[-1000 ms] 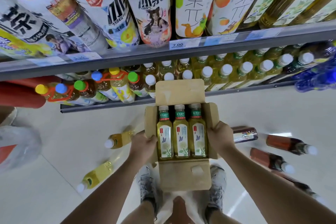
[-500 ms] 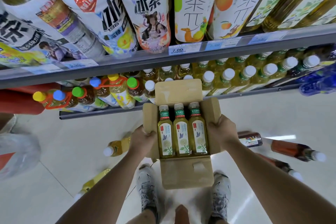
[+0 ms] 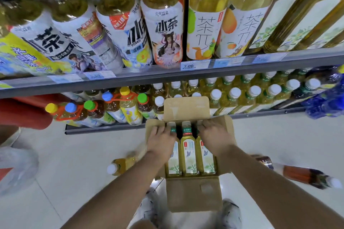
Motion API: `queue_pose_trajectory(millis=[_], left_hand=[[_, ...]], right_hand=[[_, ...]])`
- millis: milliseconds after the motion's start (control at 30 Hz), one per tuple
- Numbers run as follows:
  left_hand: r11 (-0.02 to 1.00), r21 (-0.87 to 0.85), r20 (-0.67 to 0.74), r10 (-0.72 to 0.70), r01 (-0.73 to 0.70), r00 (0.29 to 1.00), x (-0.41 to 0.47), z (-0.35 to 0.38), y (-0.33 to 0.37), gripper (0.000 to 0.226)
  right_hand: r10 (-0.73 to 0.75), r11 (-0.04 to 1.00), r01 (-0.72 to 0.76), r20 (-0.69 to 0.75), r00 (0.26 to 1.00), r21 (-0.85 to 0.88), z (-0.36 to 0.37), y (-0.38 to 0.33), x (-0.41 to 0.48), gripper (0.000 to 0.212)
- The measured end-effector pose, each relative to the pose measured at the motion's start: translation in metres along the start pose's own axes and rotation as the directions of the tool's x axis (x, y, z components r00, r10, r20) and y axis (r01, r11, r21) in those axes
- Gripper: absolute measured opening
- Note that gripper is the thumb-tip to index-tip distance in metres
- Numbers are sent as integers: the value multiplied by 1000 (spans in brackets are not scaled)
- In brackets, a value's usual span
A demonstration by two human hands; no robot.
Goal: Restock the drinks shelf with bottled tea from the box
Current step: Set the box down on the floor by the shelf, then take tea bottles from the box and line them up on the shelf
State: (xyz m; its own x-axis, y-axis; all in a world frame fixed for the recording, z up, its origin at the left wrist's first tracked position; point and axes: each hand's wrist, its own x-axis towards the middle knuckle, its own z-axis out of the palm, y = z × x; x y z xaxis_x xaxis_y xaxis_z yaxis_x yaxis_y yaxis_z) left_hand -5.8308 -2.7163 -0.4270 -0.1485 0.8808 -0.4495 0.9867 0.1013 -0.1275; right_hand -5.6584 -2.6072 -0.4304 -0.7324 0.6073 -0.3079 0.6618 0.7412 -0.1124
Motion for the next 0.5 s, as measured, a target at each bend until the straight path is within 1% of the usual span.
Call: queue_pose_trajectory(millis=[67,133,233,367,500], left_hand=[[998,61,-16,-4,5,1000,25,4,5,38],[997,70,-57,-16,20,998,45,11,3,36],[997,78,-151,-1,13,989,61,28,0,32],[997,69,-262,38,-21,964,62,46,-5,28],[999,37,-299,-3,15,954,44,54,-5,32]], right_hand=[[-34,999,33,40,999,13,17,-9,23,30],[-21,999,20,16,1000,48,34,-11,41,30],[-13,998,14,-24,1000,65,56,-11,57,24],[75,990,-67,-62,995,122,71,-11,68,15],[199,967,-187,-53,979,172,77,-23,58,30]])
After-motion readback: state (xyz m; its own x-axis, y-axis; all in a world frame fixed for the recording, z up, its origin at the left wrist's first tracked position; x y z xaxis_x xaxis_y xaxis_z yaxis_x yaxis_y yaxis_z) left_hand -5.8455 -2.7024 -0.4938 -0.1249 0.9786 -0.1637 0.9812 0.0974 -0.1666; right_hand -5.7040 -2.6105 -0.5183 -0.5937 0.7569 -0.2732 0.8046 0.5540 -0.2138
